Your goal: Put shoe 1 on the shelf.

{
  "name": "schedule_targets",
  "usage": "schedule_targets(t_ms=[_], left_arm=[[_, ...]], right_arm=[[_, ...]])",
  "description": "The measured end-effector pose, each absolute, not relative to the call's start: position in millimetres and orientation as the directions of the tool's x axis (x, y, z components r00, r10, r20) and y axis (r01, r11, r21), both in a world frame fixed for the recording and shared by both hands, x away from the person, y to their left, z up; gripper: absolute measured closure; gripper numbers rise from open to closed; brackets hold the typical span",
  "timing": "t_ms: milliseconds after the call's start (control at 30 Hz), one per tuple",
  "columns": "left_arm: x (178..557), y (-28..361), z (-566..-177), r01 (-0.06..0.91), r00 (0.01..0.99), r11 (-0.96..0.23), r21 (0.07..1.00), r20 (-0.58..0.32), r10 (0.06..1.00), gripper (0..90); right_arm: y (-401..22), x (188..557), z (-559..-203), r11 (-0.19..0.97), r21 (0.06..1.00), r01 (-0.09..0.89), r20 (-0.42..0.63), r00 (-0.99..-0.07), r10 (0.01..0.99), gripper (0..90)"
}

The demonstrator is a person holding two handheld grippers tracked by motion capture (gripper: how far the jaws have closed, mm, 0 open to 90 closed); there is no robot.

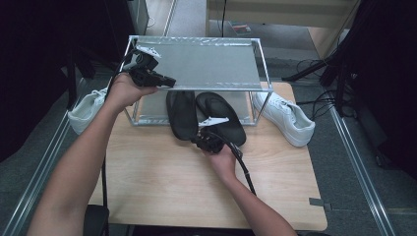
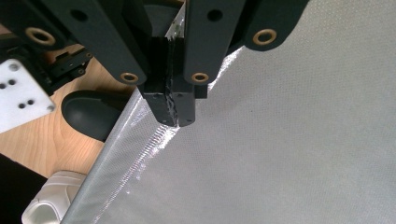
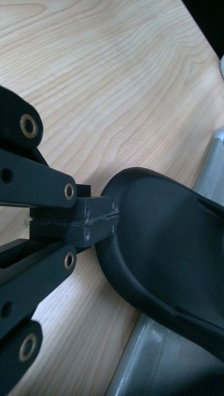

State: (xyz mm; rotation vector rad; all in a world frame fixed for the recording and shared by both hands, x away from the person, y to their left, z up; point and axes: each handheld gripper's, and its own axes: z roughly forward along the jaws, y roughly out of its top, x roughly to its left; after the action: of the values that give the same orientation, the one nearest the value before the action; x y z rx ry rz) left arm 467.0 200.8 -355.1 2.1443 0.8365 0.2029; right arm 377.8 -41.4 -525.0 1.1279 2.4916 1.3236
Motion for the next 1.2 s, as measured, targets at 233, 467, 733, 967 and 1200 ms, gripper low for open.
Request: schedule_targets(t_ms=[233,467,733,967,1200], left_arm=[[466.7,200.7,-355.0,0.491,0.771,-0.46,0.739,-0.124,0.624,90.0],[468.6,202.0,-356.1,0.501,0.768,-0.447,0.741,-0.141,0.625,90.0],[468.6,202.2,-356.3,0.503,0.768,-0.445,0.741,-0.147,0.624,90.0],[469.2,203.2,-357.0,0.504,0.77,-0.442,0.742,-0.154,0.62,90.0],[465.7,202.0,-358.1,0.482,0.771,-0.443,0.755,-0.125,0.625,90.0]], right_arm=[[-29.2,385.2,-523.9,0.352,0.75,0.56,0.229,-0.719,0.656,90.0],[-12.9,397.6,-524.1,0.333,0.75,0.572,0.237,-0.701,0.672,90.0],[-2.1,408.6,-524.6,0.333,0.753,0.567,0.215,-0.692,0.689,90.0],[3.3,417.7,-524.5,0.337,0.747,0.573,0.213,-0.686,0.696,90.0],[4.7,424.4,-524.9,0.335,0.745,0.576,0.218,-0.685,0.695,90.0]])
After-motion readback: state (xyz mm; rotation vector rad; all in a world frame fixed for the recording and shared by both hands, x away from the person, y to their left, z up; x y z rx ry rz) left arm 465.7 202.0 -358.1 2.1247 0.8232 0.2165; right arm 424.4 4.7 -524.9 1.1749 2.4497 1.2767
